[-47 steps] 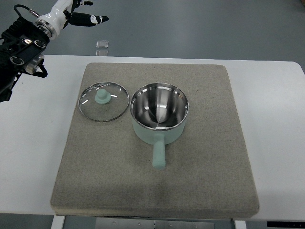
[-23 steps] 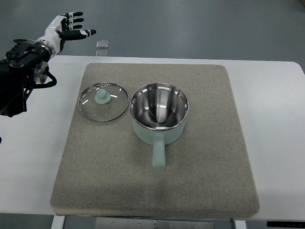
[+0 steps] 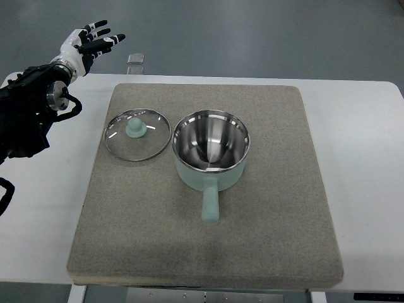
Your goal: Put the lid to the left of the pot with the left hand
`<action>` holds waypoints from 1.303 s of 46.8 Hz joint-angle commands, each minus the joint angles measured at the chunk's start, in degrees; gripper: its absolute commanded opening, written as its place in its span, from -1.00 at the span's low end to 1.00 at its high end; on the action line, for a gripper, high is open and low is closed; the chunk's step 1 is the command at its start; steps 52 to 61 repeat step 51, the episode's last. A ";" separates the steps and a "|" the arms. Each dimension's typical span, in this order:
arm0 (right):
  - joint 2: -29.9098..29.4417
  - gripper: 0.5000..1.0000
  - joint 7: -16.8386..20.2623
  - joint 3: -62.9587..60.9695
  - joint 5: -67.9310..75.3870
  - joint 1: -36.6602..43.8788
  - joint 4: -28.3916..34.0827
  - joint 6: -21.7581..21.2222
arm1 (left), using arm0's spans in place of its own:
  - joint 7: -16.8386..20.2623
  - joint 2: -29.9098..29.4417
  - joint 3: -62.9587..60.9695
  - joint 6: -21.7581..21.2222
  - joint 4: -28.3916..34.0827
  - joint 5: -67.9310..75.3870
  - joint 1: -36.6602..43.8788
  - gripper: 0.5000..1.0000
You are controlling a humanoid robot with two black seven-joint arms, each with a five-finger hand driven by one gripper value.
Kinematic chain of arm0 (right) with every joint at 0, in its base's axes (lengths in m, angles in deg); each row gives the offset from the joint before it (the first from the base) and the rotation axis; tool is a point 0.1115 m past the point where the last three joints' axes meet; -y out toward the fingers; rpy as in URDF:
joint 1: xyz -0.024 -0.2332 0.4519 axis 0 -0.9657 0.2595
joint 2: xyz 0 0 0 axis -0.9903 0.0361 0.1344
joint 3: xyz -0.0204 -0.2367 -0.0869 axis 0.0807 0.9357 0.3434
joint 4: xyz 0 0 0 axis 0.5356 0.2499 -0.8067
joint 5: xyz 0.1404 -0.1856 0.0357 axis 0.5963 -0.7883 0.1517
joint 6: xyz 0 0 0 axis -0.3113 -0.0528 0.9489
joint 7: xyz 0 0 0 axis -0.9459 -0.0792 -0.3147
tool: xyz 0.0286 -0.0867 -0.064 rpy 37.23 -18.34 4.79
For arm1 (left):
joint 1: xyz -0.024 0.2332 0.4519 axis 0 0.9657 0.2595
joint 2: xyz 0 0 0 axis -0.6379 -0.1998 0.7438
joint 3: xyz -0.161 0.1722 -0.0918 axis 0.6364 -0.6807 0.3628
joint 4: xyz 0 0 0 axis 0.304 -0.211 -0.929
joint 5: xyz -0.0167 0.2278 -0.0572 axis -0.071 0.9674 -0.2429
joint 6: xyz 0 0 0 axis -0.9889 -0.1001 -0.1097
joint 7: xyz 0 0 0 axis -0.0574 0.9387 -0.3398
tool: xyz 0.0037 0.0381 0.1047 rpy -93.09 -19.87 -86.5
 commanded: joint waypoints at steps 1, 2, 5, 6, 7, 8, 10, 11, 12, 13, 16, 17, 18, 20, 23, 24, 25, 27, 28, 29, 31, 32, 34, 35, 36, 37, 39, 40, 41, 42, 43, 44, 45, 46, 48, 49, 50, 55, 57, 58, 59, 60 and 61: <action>0.00 0.69 0.00 0.00 0.00 0.00 0.00 0.00 | 0.14 0.05 3.17 2.10 0.06 -2.00 1.11 0.60; 0.00 0.69 0.00 0.00 0.00 0.00 0.00 0.00 | 0.14 0.05 4.05 2.71 0.06 -2.44 1.37 0.60; 0.00 0.69 0.00 0.00 0.00 0.00 0.00 0.00 | 0.23 0.14 6.95 4.48 0.06 -3.24 2.17 0.63; 0.00 0.69 0.00 0.00 0.00 0.00 0.00 0.00 | 0.23 0.23 7.83 4.48 0.06 -3.41 2.43 0.63; 0.00 0.69 0.00 0.00 0.00 0.00 0.00 0.00 | 0.23 0.40 8.62 4.57 0.06 -3.41 2.60 0.63; 0.00 0.69 0.00 0.00 0.00 0.00 0.00 0.00 | 0.23 0.58 9.33 4.57 -0.03 -3.50 2.69 0.64; 0.00 0.69 0.00 0.00 0.00 0.00 0.00 0.00 | 0.23 0.75 10.39 4.83 0.06 -3.59 2.78 0.64; 0.00 0.69 0.00 0.00 0.00 0.00 0.00 0.00 | 0.14 0.75 10.74 4.74 0.06 -3.59 2.78 0.64; 0.00 0.69 0.00 0.00 0.00 0.00 0.00 0.00 | 0.23 0.84 10.92 4.74 0.06 -3.59 2.78 0.64; 0.00 0.69 0.00 0.00 0.00 0.00 0.00 0.00 | 0.23 0.84 11.00 4.74 0.06 -3.68 2.78 0.64; 0.00 0.69 0.00 0.00 0.00 0.00 0.00 0.00 | 0.23 1.19 11.71 4.74 0.06 -3.68 2.78 0.64; 0.00 0.69 0.00 0.00 0.00 0.00 0.00 0.00 | 0.23 1.19 11.97 4.74 0.06 -3.68 2.78 0.64; 0.00 0.69 0.00 0.00 0.00 0.00 0.00 0.00 | 0.23 1.28 12.23 4.66 0.06 -3.68 2.78 0.64; 0.00 0.69 0.00 0.00 0.00 0.00 0.00 0.00 | 0.23 1.63 12.67 4.57 0.06 -3.68 2.78 0.64; 0.00 0.69 0.00 0.00 0.00 0.00 0.00 0.00 | 0.23 2.16 13.03 4.57 0.06 -3.68 2.78 0.64; 0.00 0.69 0.00 -0.09 0.00 0.00 0.00 0.00 | 0.23 2.16 13.11 4.57 0.06 -3.68 2.78 0.64; 0.00 0.69 0.00 0.00 0.00 0.00 0.00 0.00 | 0.40 2.16 13.11 4.57 0.06 -3.68 2.78 0.69; 0.00 0.69 0.00 0.00 0.00 0.00 0.00 0.00 | 0.67 2.16 13.20 4.48 0.15 -3.68 2.78 0.92; 0.00 0.69 0.00 0.00 0.00 0.00 0.00 0.00 | 0.76 2.16 13.20 4.48 0.15 -3.68 2.78 0.93; 0.00 0.69 0.00 0.00 0.00 0.00 0.00 0.00 | 0.76 2.16 13.20 4.48 0.15 -3.76 2.78 0.93; 0.00 0.69 0.00 -0.09 0.00 0.00 0.00 0.00 | 0.84 2.16 13.29 4.48 0.15 -3.77 2.78 0.94; 0.00 0.69 0.00 0.00 0.00 0.00 0.00 0.00 | 0.93 2.16 13.38 4.48 0.15 -3.68 2.78 0.95; 0.00 0.69 0.00 0.00 0.00 0.00 0.00 0.00 | 0.93 2.16 13.38 4.48 0.15 -3.68 2.78 0.97; 0.00 0.69 0.00 0.00 0.00 0.00 0.00 0.00 | 0.93 2.16 13.38 4.48 0.06 -3.68 2.78 0.97; 0.00 0.69 0.00 0.00 0.00 0.00 0.00 0.00 | 1.02 2.25 13.38 4.48 0.06 -3.59 2.78 0.98; 0.00 0.69 0.00 0.00 0.00 0.00 0.00 0.00 | 1.02 2.25 13.29 4.48 0.06 -3.59 2.78 0.98; 0.00 0.69 0.00 0.00 0.00 0.00 0.00 0.00 | 1.02 2.42 13.29 4.48 -0.03 -3.59 2.78 0.98; 0.00 0.69 0.00 0.00 0.00 0.00 0.00 0.00 | 1.02 2.68 13.29 4.48 -0.03 -3.59 2.78 0.98; 0.00 0.69 0.00 -0.09 0.00 0.00 0.00 0.00 | 1.02 2.95 13.29 4.48 -0.03 -3.59 2.78 0.98; 0.00 0.69 0.00 -0.09 0.00 0.00 0.00 0.00 | 1.02 3.12 13.29 4.48 0.06 -3.59 2.78 0.98; 0.00 0.69 0.00 0.00 0.00 0.00 0.00 0.00 | 1.02 3.21 13.29 4.48 0.06 -3.59 2.78 0.98; 0.00 0.69 0.00 0.00 0.00 0.00 0.00 0.00 | 1.02 3.30 13.29 4.48 -0.03 -3.59 2.78 0.98; 0.00 0.69 0.00 0.00 0.00 0.00 0.00 0.00 | 1.02 3.39 13.29 4.48 -0.03 -3.59 2.78 0.98; 0.00 0.69 0.00 0.00 0.00 0.00 0.00 0.00 | 1.02 3.48 13.29 4.48 0.06 -3.59 2.70 0.98; 0.00 0.69 0.00 0.00 0.00 0.00 0.00 0.00 | 1.02 3.57 13.29 4.48 0.06 -3.59 2.70 0.98; 0.00 0.69 0.00 0.00 -0.09 0.00 0.00 0.00 | 1.02 3.57 13.29 4.48 -0.03 -3.59 2.69 0.98; 0.00 0.69 0.00 0.00 -0.09 0.00 0.00 0.00 | 1.02 3.57 13.20 4.48 -0.03 -3.59 2.69 0.98; 0.00 0.69 0.00 0.00 -0.09 0.00 0.00 -0.09 | 1.02 3.57 13.29 4.48 -0.03 -3.59 2.69 0.98; 0.00 0.69 0.00 0.00 -0.09 0.00 0.00 -0.09 | 1.02 3.57 13.29 4.48 -0.03 -3.59 2.69 0.98; 0.00 0.69 0.00 0.00 -0.09 0.00 0.00 -0.09 | 1.02 3.57 13.29 4.48 -0.03 -3.59 2.69 0.98; 0.00 0.69 0.00 0.00 -0.09 0.00 0.00 -0.09 | 1.02 3.57 13.29 4.48 -0.03 -3.59 2.69 0.98; 0.00 0.69 0.00 0.00 -0.09 0.00 0.00 -0.09 | 1.02 3.57 13.29 4.48 -0.03 -3.59 2.69 0.98; 0.00 0.69 0.00 0.00 -0.09 0.00 0.00 -0.09 | 1.02 3.57 13.29 4.48 -0.03 -3.59 2.69 0.98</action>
